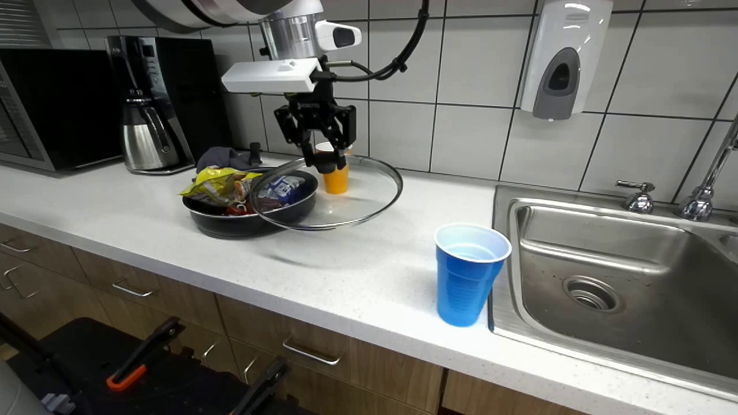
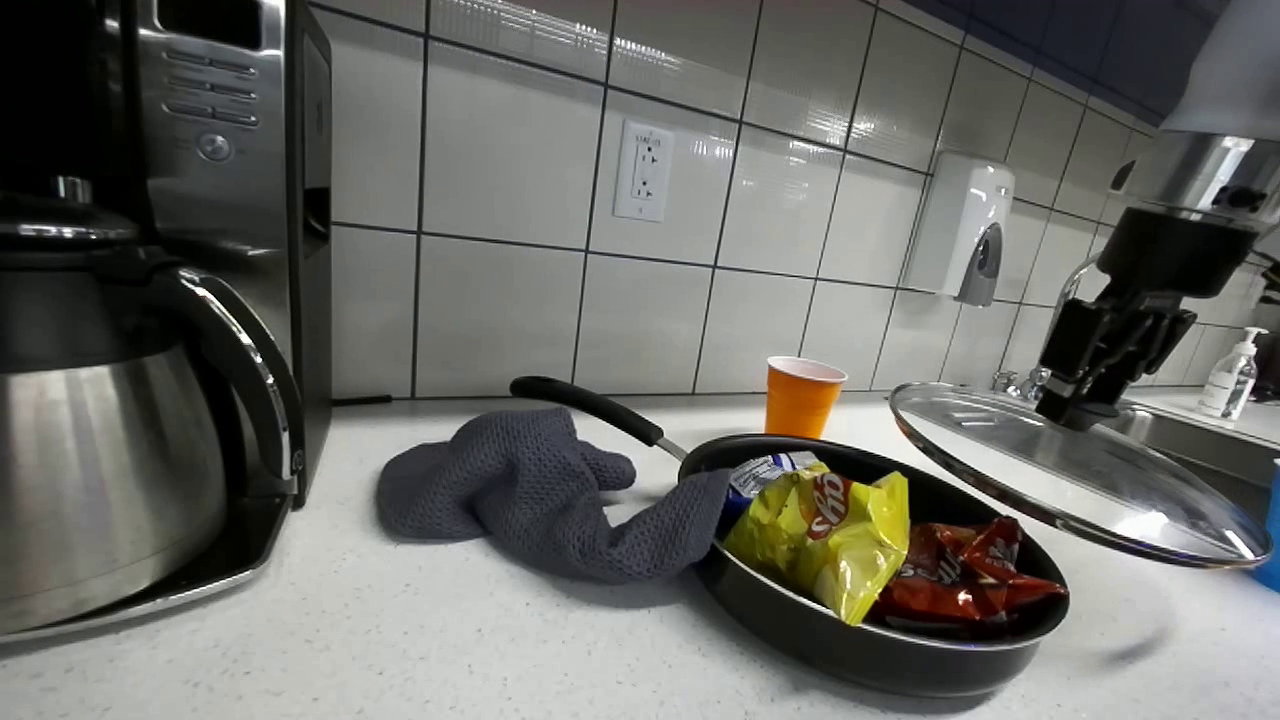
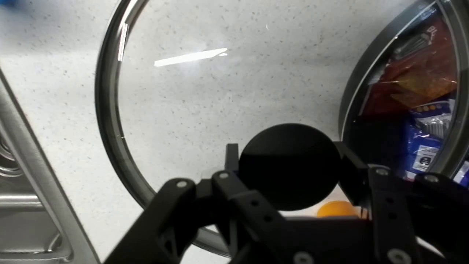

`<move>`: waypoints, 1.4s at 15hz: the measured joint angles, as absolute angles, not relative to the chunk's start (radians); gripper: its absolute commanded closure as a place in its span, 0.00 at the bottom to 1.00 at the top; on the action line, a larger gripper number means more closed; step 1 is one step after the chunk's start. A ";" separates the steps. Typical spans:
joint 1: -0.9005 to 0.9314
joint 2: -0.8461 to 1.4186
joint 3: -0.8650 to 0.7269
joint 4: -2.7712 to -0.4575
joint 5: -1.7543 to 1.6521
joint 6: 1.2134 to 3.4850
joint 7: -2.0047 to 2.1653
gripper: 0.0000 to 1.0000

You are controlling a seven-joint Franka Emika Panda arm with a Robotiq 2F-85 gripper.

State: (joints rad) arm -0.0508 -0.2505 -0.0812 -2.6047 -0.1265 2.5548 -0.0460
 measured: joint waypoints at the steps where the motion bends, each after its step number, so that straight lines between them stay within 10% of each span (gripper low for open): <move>1: -0.041 -0.246 -0.072 -2.600 -0.118 2.552 -0.046 0.61; 21: 0.032 -0.172 0.084 -2.421 -0.146 2.400 0.060 0.61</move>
